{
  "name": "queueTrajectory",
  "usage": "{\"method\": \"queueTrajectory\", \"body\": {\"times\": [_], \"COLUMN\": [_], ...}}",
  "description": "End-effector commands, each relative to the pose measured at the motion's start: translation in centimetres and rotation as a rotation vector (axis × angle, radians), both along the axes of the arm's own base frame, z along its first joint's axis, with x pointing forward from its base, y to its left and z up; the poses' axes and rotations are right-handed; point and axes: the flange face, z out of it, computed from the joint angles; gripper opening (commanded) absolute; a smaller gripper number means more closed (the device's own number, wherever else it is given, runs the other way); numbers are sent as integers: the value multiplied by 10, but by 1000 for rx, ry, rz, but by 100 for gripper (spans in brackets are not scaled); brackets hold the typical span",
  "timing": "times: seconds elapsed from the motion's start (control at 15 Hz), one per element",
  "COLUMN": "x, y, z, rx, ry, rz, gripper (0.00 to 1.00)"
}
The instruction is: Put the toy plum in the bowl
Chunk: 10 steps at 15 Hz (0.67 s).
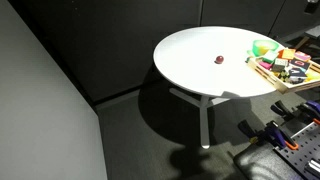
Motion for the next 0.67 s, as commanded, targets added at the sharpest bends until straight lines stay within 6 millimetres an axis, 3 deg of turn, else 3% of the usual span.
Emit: {"method": "queueTrajectory", "body": {"times": [0.0,0.27,0.6], "x": [0,0,20], "y": [0,0,-10], "z": [1,1,16], "rx": [0,0,30], "ry": [0,0,-33], "rz": [0,0,-32], "gripper": [100,100,100]}}
